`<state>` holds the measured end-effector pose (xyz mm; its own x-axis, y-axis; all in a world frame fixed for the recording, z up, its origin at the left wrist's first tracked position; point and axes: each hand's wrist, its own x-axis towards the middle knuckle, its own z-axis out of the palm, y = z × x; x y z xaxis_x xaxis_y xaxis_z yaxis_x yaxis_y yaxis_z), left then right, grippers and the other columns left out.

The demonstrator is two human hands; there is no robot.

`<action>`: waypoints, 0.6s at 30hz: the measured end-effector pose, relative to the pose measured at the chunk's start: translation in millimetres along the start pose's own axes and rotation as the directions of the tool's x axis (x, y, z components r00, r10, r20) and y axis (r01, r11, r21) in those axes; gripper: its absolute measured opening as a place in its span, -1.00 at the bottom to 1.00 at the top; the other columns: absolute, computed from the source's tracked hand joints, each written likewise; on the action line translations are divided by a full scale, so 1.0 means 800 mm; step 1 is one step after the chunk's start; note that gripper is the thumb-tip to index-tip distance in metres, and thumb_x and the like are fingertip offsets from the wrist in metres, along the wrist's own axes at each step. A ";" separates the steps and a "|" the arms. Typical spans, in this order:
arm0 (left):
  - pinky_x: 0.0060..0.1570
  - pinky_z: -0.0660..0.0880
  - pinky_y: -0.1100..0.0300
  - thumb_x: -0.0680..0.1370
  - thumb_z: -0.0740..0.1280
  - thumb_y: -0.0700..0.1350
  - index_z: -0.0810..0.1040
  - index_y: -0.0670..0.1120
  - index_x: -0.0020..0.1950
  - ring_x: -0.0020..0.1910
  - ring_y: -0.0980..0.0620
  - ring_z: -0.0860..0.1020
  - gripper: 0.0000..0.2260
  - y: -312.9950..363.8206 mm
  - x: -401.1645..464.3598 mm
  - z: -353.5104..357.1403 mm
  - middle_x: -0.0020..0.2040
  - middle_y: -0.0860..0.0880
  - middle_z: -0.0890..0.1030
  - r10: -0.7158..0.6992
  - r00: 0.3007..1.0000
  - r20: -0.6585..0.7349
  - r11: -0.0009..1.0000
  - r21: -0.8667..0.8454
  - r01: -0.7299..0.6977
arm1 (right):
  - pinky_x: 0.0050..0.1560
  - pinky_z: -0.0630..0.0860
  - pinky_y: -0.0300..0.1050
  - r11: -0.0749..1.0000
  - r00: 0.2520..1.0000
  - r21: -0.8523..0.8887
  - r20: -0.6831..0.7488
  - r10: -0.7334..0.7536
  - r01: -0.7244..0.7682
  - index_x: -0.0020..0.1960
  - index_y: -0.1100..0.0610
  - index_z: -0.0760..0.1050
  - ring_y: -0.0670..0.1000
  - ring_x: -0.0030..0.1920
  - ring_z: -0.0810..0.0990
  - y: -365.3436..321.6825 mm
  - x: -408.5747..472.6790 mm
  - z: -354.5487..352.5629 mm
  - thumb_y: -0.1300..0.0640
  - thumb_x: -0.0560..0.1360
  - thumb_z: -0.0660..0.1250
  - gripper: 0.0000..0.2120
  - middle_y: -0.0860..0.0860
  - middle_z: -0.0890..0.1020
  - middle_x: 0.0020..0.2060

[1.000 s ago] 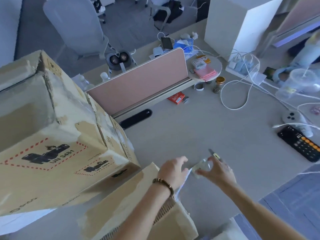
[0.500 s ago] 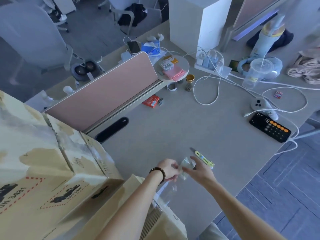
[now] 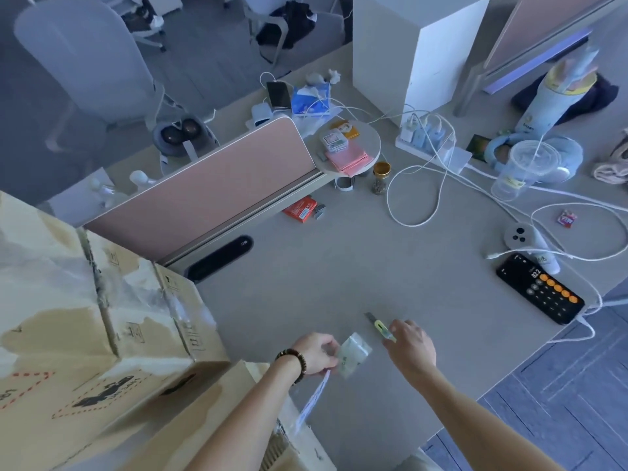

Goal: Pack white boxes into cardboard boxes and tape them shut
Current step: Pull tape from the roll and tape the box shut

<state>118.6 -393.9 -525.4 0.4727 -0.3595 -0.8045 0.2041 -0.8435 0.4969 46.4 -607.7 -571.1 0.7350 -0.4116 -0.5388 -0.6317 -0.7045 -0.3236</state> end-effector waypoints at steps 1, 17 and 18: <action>-0.42 0.48 0.28 0.57 0.32 -0.25 0.50 0.01 -0.12 -0.46 0.14 0.57 -0.84 0.000 0.000 0.000 -0.30 0.01 0.64 -0.005 1.000 0.016 1.000 -0.015 0.005 | -0.12 0.41 -0.11 1.000 1.000 -0.022 0.013 -0.006 0.006 0.08 0.06 0.53 0.10 0.07 0.55 0.000 0.004 0.002 0.09 0.54 0.33 -0.86 0.00 0.55 0.02; -0.42 0.51 0.26 0.63 0.26 -0.25 0.50 -0.06 -0.06 -0.38 0.08 0.66 -0.88 -0.002 0.018 -0.007 0.01 -0.25 0.68 -0.027 0.979 0.204 0.994 -0.100 0.048 | -0.26 0.51 -0.16 0.886 0.992 0.463 0.108 -0.067 0.010 -0.03 -0.04 0.52 -0.01 -0.21 0.67 -0.003 -0.038 -0.025 0.14 0.57 0.29 -0.91 -0.05 0.70 -0.24; -0.39 0.50 0.24 0.63 0.26 -0.25 0.48 -0.07 -0.05 -0.37 0.07 0.66 -0.90 -0.003 0.017 -0.008 0.03 -0.26 0.68 -0.017 0.978 0.209 0.994 -0.098 0.039 | -0.24 0.54 -0.16 0.863 0.991 0.504 0.100 -0.089 0.027 -0.05 -0.07 0.52 -0.05 -0.28 0.68 -0.008 -0.055 -0.031 0.14 0.57 0.29 -0.88 -0.07 0.70 -0.26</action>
<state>130.3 -394.2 -535.5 0.2799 -0.4203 -0.8631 0.3054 -0.8134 0.4951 23.9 -599.4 -526.1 0.7603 -0.2871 -0.5826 -0.6495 -0.3283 -0.6858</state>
